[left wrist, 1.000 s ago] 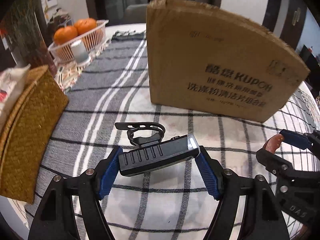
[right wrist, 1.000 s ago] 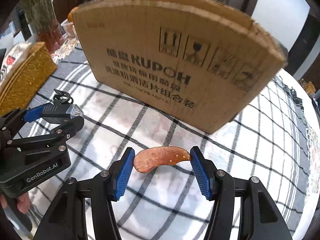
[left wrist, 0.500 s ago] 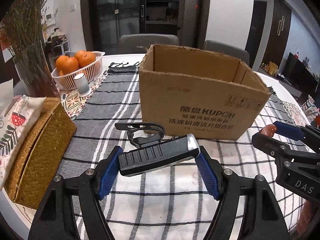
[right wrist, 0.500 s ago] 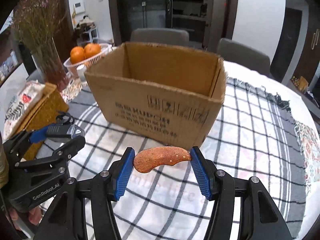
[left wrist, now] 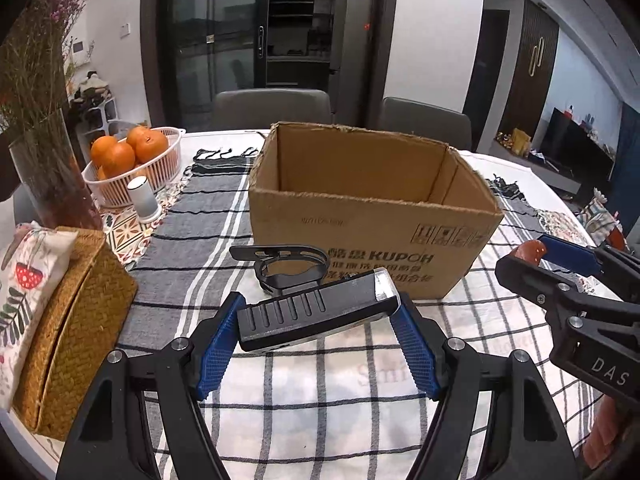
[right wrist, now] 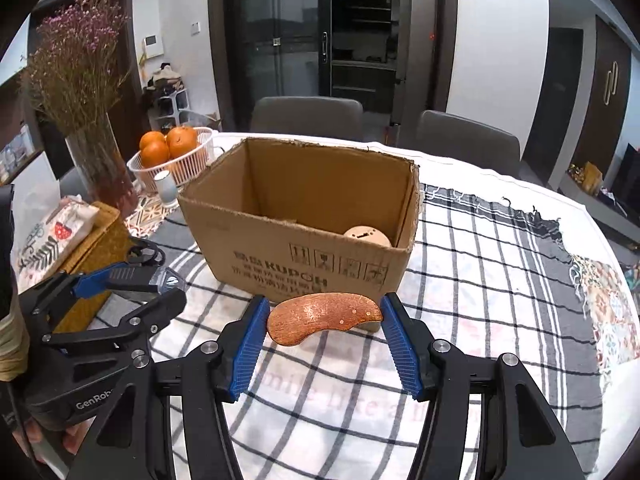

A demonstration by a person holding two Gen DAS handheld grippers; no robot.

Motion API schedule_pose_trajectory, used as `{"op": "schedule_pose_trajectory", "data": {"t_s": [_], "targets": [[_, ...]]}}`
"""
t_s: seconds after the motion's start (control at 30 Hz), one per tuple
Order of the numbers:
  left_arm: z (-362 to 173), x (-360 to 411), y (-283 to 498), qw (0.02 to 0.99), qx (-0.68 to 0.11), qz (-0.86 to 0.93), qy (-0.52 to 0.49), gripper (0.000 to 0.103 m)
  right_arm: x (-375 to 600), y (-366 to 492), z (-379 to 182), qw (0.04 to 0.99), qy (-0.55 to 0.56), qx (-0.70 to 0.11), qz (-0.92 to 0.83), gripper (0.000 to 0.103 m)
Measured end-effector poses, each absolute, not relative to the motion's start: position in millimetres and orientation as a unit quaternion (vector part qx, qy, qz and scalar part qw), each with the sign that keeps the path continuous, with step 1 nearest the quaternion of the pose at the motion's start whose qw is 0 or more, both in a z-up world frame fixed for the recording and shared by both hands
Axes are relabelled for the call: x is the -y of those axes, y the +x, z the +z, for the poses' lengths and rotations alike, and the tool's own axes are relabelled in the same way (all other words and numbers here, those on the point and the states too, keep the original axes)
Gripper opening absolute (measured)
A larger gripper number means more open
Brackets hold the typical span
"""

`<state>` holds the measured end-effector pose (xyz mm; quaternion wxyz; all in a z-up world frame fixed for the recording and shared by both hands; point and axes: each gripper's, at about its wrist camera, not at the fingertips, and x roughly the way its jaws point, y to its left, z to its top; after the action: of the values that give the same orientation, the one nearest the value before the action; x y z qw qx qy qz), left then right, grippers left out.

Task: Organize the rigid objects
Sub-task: 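Carry the bike light and wooden piece into the box and open both grippers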

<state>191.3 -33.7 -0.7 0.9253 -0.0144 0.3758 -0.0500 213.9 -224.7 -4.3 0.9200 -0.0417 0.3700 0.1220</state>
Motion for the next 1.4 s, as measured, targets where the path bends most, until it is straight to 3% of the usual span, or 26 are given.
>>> {"op": "schedule_pose_trajectory", "data": {"t_s": [0.97, 1.4], "targets": [[72.6, 34.5, 269.8, 0.931, -0.346, -0.118, 0.015, 0.073, 226.0, 267.3, 49.9, 0.941, 0.008, -0.329, 0.082, 0.058], [63.5, 41.9, 331.0, 0.899, -0.415, -0.141, 0.023, 0.073, 225.3, 320.5, 45.6, 0.92, 0.005, -0.381, 0.093, 0.058]]}}
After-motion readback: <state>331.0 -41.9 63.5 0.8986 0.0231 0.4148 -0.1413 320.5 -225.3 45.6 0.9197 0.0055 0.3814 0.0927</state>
